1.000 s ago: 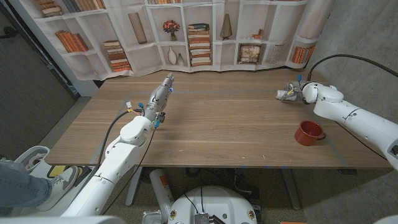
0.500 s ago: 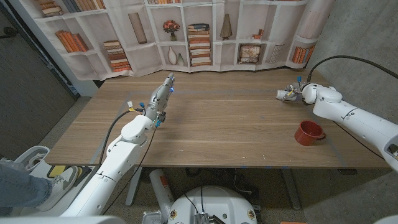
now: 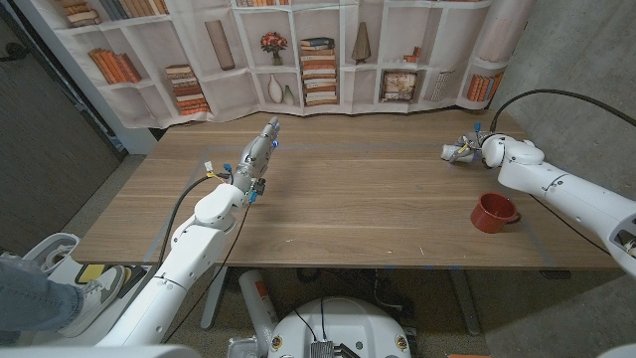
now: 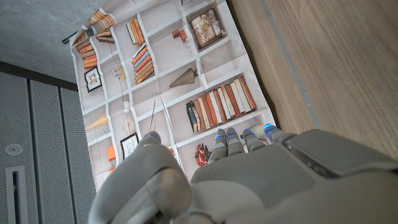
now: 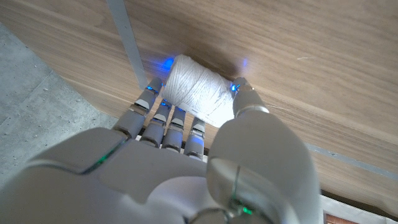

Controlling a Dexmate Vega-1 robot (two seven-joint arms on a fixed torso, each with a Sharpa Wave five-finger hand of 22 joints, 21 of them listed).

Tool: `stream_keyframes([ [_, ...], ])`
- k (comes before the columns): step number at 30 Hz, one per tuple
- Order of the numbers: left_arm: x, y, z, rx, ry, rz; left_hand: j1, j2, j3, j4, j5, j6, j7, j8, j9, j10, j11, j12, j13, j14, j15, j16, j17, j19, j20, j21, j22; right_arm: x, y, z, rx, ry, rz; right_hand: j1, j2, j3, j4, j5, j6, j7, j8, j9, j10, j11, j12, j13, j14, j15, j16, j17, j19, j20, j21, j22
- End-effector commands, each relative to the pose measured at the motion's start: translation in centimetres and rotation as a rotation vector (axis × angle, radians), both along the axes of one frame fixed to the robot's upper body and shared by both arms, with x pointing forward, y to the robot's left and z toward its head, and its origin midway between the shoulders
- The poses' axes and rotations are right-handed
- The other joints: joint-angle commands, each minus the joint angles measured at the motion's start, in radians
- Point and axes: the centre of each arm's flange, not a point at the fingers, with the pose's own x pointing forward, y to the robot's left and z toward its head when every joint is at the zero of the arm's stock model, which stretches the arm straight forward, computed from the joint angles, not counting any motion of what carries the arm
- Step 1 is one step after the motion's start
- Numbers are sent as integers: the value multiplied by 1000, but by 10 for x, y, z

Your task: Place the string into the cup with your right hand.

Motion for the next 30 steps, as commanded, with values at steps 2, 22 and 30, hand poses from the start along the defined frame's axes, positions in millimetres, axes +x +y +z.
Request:
stream_keyframes([
  [2,3,-3,1,4,0,-8,10,5,-5,-2,-3,7,6,-1,1,4,-5,-4,2,6,2,-1,5,-28,-12,0,5,-4,0,1,-3,-47,0,-9,9,-1,9,-2,34,-5,3,1,40,0,15,1,36,-49,10,3,34,-17,11,3],
  [22,5,0,7,8,-11,-12,12,7,-8,-2,-3,6,7,-1,1,4,-4,-4,3,7,2,-1,5,-29,-14,-1,5,-19,3,6,43,-124,24,19,37,14,2,-6,111,5,8,1,95,-4,17,-1,94,-67,6,1,81,-72,14,4],
  [30,10,2,11,4,-16,-22,13,8,-10,-3,-4,6,6,-2,1,5,-2,-4,3,6,1,-1,5,-29,-14,0,5,-28,3,4,98,-170,49,19,41,14,4,-9,122,4,7,1,105,-3,17,-2,102,-70,5,2,83,-70,13,4],
])
